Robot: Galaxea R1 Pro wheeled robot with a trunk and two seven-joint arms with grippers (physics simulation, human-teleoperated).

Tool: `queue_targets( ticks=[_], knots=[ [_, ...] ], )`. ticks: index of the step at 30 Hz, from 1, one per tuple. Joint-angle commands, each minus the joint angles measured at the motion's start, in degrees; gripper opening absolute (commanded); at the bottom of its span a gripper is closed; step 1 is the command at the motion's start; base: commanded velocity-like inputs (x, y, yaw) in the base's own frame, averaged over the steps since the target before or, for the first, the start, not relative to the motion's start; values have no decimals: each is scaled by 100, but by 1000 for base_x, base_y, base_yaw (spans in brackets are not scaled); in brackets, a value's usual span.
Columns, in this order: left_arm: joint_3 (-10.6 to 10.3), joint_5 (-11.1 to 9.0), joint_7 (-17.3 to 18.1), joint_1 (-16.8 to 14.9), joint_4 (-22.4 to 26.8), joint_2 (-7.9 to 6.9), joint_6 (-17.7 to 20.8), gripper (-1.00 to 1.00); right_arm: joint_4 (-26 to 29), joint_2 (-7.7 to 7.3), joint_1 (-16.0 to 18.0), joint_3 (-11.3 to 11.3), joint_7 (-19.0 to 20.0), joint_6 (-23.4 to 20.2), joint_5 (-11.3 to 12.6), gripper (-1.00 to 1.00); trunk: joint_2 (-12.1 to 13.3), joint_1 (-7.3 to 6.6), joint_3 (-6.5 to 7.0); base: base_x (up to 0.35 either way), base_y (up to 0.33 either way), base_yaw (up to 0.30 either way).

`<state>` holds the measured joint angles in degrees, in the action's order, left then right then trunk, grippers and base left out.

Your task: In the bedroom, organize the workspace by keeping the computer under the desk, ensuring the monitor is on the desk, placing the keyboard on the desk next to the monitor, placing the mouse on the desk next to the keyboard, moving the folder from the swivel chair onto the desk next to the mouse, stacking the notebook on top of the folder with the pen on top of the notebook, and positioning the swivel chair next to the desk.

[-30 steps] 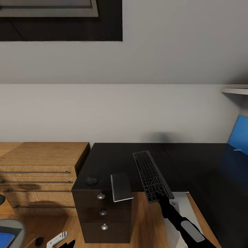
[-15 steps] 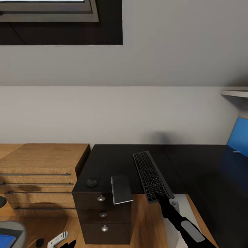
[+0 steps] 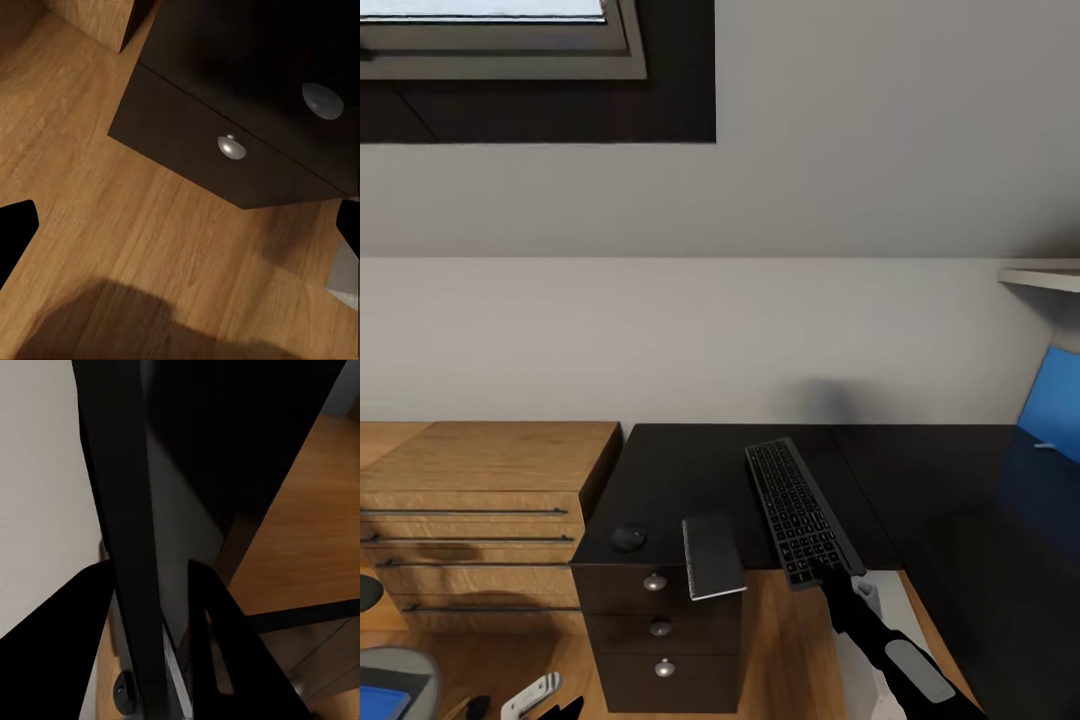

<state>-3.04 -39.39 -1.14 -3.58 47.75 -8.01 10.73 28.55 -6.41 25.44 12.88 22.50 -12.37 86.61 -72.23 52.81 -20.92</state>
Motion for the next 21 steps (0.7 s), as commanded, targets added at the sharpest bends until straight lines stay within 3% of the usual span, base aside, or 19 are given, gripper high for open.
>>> queue_targets(
  ticks=[1,9,14,21],
  knots=[
    [-13,-46,-13,-2,7,0,17,100,-2,-7,5,31,9,-19,57,-100,38,-23,12,0,0,0],
    [-30,-43,-17,-2,-177,21,-66,100,187,-90,5,35,3,-403,57,-100,359,-198,155,0,0,0],
    [-44,-40,-18,-2,-406,46,-720,100,484,-374,5,37,-26,-1015,64,-100,559,-308,245,0,0,0],
    [-53,-35,-22,-2,-524,90,-995,100,872,-585,5,17,-202,-1387,69,-100,840,-462,371,0,0,0]
  ],
)
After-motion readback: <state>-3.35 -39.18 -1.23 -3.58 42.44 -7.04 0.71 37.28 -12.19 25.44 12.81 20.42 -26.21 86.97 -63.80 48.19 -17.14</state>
